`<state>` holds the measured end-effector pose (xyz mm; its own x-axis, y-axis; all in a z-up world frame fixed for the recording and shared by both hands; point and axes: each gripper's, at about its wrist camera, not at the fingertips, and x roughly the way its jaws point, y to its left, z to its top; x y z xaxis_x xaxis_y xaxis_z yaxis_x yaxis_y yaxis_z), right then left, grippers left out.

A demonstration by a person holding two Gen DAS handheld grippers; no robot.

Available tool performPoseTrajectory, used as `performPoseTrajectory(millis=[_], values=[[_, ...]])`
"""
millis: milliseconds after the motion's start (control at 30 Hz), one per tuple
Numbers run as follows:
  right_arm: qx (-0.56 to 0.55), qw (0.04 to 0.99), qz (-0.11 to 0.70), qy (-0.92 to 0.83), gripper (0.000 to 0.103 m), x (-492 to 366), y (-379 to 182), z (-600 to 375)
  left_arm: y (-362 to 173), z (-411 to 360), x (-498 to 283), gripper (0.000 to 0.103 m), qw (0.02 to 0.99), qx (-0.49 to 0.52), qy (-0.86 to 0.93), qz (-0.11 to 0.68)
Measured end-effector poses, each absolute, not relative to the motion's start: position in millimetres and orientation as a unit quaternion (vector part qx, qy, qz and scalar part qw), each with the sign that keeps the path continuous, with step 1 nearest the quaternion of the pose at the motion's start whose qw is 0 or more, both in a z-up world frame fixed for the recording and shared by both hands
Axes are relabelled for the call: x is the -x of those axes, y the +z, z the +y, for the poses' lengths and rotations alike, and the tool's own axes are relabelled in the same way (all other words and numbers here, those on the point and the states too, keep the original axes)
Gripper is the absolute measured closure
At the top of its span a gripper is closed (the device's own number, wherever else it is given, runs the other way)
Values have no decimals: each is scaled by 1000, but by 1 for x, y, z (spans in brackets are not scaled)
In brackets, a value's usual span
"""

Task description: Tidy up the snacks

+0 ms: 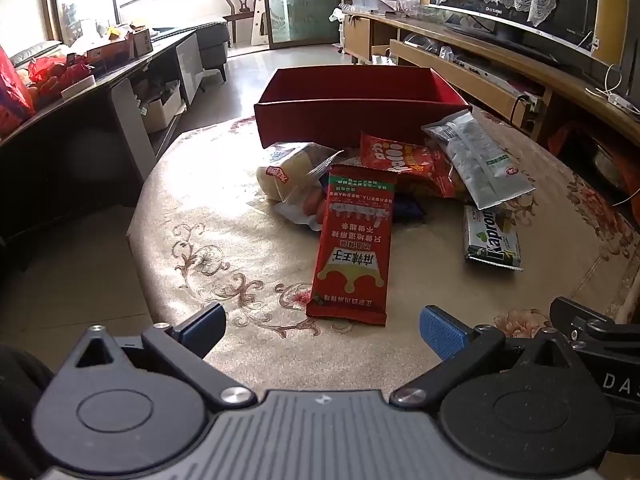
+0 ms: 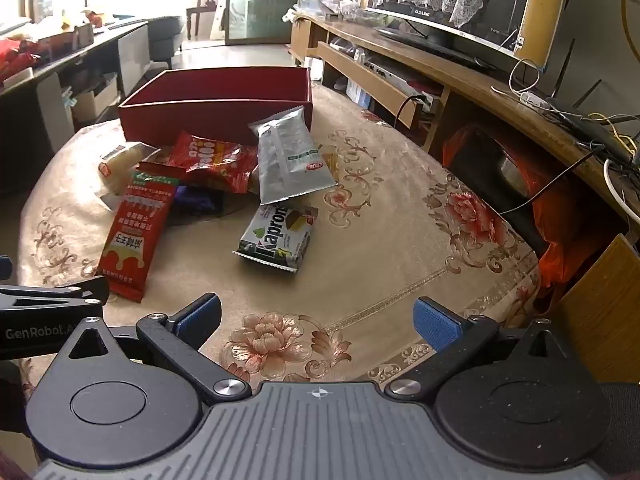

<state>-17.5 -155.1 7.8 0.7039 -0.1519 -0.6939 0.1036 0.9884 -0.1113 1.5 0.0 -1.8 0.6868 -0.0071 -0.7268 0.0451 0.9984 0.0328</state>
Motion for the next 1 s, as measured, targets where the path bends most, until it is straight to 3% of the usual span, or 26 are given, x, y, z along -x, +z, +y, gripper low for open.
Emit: performPoseTrajectory(millis=[1000], values=[[35, 922, 380, -67, 0, 18, 7, -155, -2, 0, -1, 0, 917, -23, -17, 398]])
